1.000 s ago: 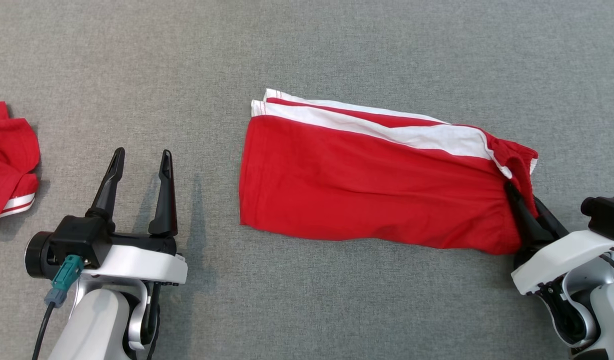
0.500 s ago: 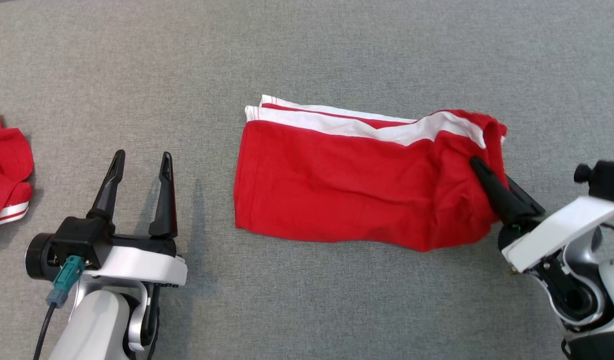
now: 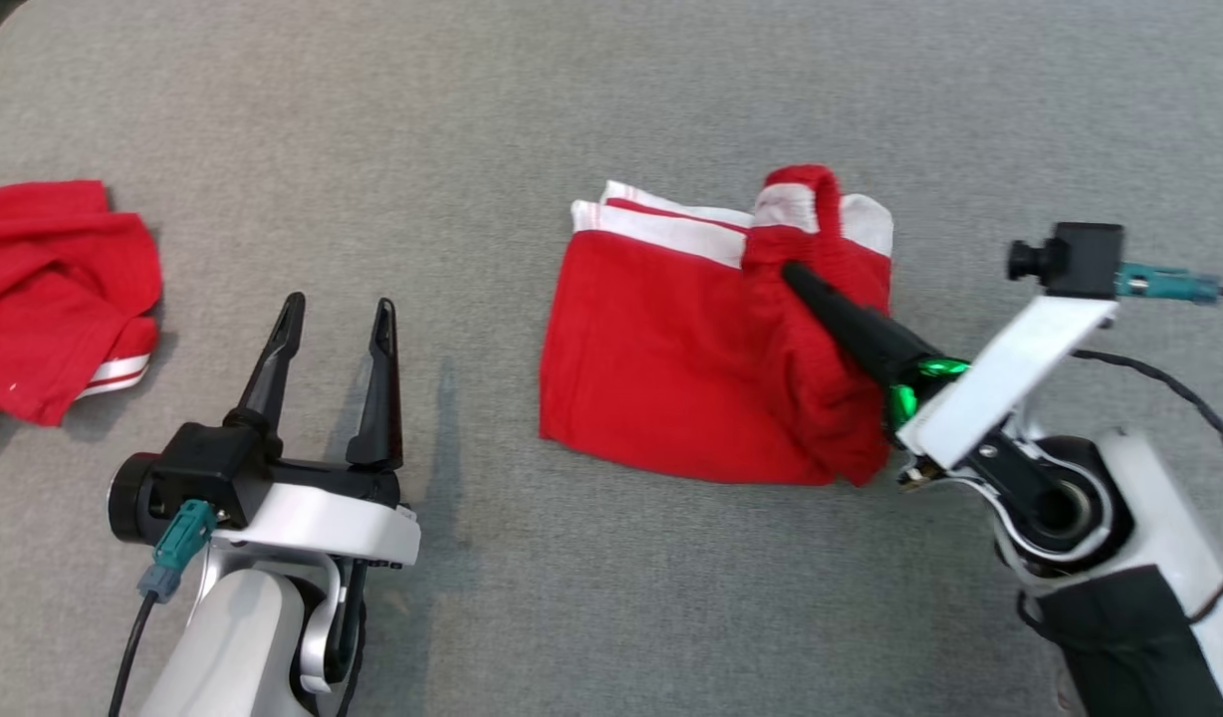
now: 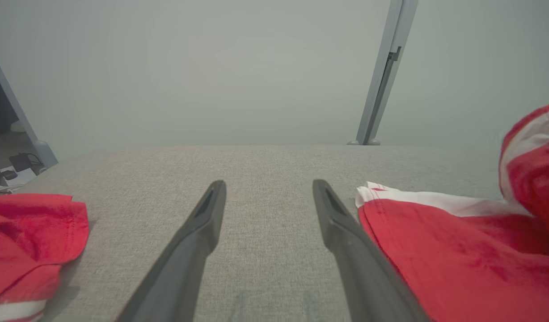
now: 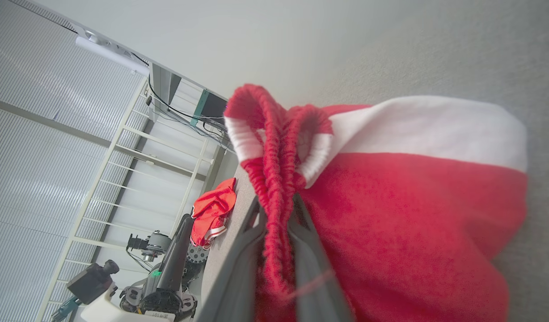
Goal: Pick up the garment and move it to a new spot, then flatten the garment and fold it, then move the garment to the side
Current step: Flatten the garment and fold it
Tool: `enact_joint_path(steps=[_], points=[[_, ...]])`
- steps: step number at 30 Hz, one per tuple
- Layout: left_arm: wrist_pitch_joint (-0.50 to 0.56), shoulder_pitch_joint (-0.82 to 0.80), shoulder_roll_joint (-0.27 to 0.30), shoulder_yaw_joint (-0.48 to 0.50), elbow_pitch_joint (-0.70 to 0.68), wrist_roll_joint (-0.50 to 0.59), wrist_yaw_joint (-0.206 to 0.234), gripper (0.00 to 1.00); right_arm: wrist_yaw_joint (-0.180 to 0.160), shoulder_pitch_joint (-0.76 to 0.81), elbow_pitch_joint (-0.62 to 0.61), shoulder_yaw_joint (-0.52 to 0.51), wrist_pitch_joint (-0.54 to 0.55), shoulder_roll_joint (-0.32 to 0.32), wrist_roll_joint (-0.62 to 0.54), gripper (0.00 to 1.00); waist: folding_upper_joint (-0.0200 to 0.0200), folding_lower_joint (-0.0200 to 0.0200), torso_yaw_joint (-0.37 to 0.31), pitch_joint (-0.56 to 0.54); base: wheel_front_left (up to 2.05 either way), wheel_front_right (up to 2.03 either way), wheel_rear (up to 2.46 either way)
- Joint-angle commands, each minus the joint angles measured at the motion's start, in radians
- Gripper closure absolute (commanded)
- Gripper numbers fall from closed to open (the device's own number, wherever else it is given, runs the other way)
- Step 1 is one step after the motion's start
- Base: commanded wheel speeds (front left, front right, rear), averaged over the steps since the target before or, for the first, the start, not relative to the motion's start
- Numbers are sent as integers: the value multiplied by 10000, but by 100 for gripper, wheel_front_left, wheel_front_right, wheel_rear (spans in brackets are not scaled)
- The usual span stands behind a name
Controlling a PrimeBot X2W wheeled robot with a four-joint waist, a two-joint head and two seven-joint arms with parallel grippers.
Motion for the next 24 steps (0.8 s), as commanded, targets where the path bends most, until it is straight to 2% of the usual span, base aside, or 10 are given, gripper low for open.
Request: enact_joint_path(steps=[1, 11, 12, 13, 14, 15, 21, 24], points=[[-27, -264, -9, 14, 27, 33, -79, 0, 13, -251, 211, 141, 59, 122, -9, 100, 0, 0, 256, 91, 0, 0, 0], [-28, -365, -515, 138, 222, 263, -372, 0, 17, -1396, 2049, 1412, -554, 591, -291, 100, 0, 0, 776, 260, 0, 0, 0], [-28, -368, -532, 154, 249, 272, -412, 0, 17, -1455, 2147, 1503, -646, 621, -225, 86, 0, 0, 789, 268, 0, 0, 0], [-28, -370, -552, 177, 277, 297, -432, 0, 17, -1530, 2254, 1611, -762, 628, -252, 56, 0, 0, 798, 273, 0, 0, 0], [-28, -372, -578, 200, 299, 319, -443, 0, 17, -1572, 2323, 1706, -854, 634, -256, 9, 0, 0, 794, 284, 0, 0, 0], [-28, -376, -607, 218, 321, 338, -488, 0, 17, -1598, 2319, 1810, -956, 640, -207, 0, 0, 0, 785, 296, 0, 0, 0], [-28, -447, -674, 352, 389, 550, -618, 0, 17, -1767, 1785, 2341, -1793, 600, 147, 0, 0, 0, 579, 348, 0, 0, 0], [-28, -433, -684, 410, 430, 644, -660, 0, 18, -1775, 1258, 2518, -2586, 425, 135, 0, 0, 0, 452, 325, 0, 0, 0]])
